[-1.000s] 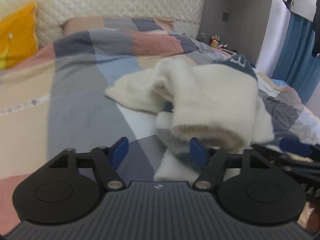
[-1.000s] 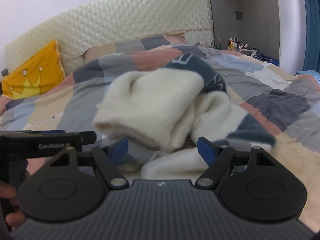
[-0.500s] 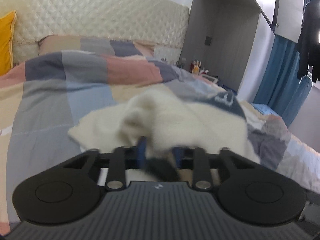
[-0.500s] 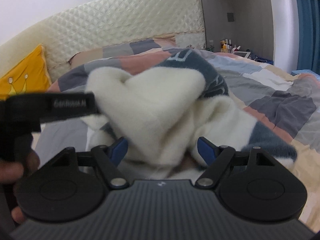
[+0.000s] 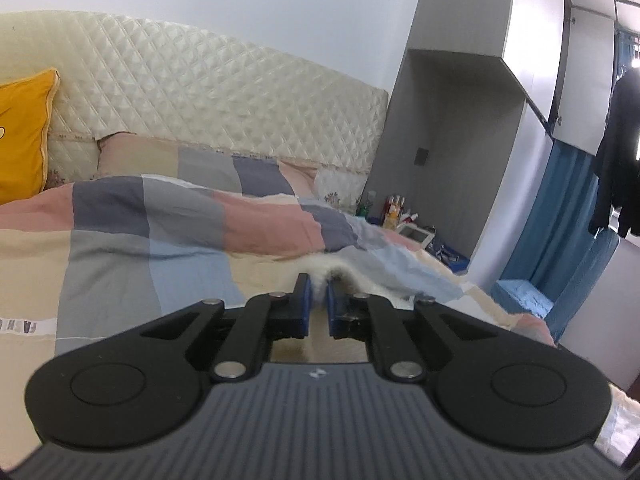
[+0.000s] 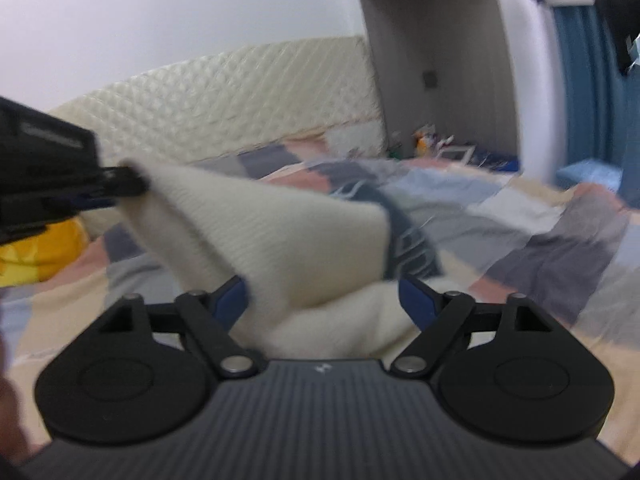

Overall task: Fold large clothes
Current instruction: 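Lift the sweater high with both grippers and shake it out in the air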

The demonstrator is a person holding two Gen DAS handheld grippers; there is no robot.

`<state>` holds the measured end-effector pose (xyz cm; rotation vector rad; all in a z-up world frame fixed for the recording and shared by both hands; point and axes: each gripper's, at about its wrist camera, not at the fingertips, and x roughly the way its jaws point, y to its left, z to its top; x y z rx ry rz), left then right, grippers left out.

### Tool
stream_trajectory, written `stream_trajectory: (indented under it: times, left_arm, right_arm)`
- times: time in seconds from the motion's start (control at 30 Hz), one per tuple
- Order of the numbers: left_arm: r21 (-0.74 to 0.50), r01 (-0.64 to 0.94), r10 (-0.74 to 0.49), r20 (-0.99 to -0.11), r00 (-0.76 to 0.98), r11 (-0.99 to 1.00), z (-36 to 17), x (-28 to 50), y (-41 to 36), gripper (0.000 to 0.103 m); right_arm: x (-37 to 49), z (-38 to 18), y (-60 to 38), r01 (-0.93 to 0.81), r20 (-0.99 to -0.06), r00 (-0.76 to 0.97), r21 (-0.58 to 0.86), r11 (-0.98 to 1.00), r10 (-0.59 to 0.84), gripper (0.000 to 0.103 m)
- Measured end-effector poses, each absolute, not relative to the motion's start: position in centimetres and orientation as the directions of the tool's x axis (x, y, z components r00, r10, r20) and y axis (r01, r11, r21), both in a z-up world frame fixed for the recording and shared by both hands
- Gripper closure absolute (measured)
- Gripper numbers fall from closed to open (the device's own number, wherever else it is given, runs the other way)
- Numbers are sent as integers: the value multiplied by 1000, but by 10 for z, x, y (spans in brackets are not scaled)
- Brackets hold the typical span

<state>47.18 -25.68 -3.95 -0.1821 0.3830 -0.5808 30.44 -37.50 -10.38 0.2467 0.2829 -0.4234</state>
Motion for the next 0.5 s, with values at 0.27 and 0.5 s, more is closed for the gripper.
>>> stream_trajectory:
  times: [0.27,0.5]
  left_arm:
    - [-289,471,-547,-309,778,833,-62,461,-252,93]
    - [-327,458,-553,-321,769,827,-78,473,-251,93]
  right_arm:
    - [316,-136,-382,445,-456,834,219,868,-312,19]
    - [287,-145,-423,611,-385,785,357,706,-485,16]
